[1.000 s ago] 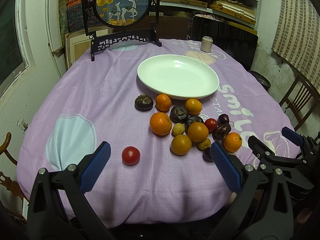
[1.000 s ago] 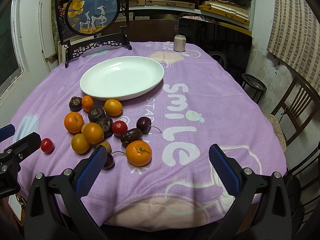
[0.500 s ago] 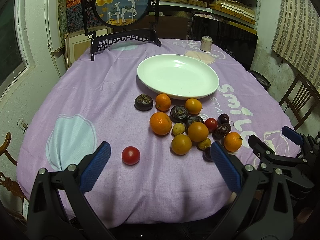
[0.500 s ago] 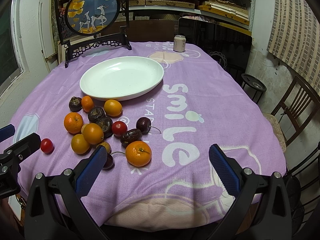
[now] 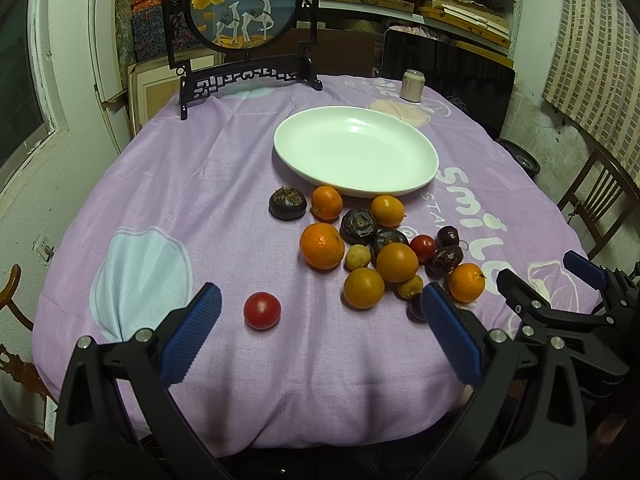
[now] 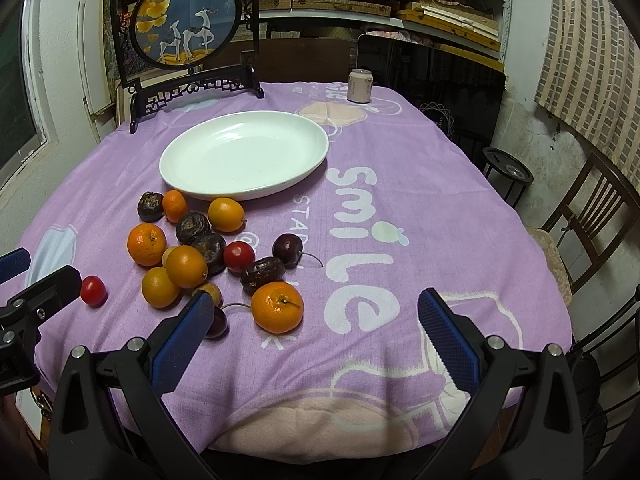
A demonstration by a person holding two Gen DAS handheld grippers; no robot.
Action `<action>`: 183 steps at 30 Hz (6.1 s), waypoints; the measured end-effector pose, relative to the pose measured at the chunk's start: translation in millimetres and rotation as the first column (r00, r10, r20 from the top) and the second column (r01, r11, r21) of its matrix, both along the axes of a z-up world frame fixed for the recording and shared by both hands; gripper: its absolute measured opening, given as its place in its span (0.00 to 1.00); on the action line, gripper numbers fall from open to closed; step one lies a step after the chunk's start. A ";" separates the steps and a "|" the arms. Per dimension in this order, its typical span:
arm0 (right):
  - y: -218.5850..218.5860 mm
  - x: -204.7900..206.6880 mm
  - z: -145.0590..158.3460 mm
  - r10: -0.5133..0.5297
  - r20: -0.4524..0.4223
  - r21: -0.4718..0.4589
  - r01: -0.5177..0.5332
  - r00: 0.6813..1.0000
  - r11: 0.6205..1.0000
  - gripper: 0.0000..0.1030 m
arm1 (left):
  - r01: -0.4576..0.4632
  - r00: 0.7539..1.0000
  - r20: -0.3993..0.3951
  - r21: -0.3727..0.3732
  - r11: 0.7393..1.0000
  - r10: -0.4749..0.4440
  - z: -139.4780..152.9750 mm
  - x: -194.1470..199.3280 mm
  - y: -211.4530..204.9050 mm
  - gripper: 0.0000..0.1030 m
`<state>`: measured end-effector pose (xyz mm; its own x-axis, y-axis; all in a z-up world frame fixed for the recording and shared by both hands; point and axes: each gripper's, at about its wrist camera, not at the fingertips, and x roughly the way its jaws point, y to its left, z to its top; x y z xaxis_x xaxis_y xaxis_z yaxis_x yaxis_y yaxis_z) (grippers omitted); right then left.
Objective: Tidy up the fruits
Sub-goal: 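Grasp an orange tangerine with the right gripper while the left gripper grasps a red tomato, then carry the tangerine and tomato onto the white plate and open both grippers, then grasp a dark red cherry with the right gripper while the left gripper grasps an orange, then carry the cherry and orange onto the white plate and open both grippers, then grasp a dark brown round fruit with the right gripper while the left gripper grasps an orange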
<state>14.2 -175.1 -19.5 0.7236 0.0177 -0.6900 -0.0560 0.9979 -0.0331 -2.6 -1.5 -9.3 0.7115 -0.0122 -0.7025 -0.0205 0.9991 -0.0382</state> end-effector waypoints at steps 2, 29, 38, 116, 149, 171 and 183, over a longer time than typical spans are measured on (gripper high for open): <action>1.4 -0.6 0.4 0.001 -0.002 0.000 -0.001 1.000 1.000 0.99 | 0.002 1.000 -0.005 -0.005 1.000 -0.002 -3.4 -1.3 0.0 0.98; -3.9 33.1 -50.7 0.207 -0.144 0.063 -0.200 0.968 0.978 0.39 | -0.054 0.989 -0.142 -0.030 0.998 0.049 -62.0 14.4 53.5 0.95; -5.1 31.4 -48.6 0.219 -0.141 0.071 -0.211 0.965 0.975 0.39 | -0.051 0.988 -0.148 -0.079 0.996 0.039 -74.4 34.1 56.7 0.28; -16.4 84.9 -22.1 0.242 -0.094 0.059 -0.238 0.966 0.970 0.29 | 0.098 0.980 -0.149 -0.206 0.974 -0.130 -71.1 113.7 28.5 0.40; 56.0 227.4 22.1 0.292 -0.077 0.003 -0.293 0.953 0.956 0.29 | 0.005 0.995 -0.099 -0.078 0.997 -0.013 7.1 265.3 23.4 0.40; 38.1 250.8 -7.0 0.196 -0.086 -0.009 -0.198 0.977 0.980 0.44 | -0.030 0.999 -0.012 -0.103 0.994 0.029 14.1 241.7 39.8 0.63; 4.6 93.9 -11.8 0.274 -0.055 -0.002 -0.274 0.960 0.962 0.49 | 0.089 0.996 -0.011 -0.082 0.993 -0.090 -21.9 82.8 42.0 0.69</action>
<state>108.1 -170.5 -31.3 0.6537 0.2036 -0.7288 -0.3291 0.9438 -0.0315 80.2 40.6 -31.2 0.6948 -0.1332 -0.7068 0.0680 0.9905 -0.1198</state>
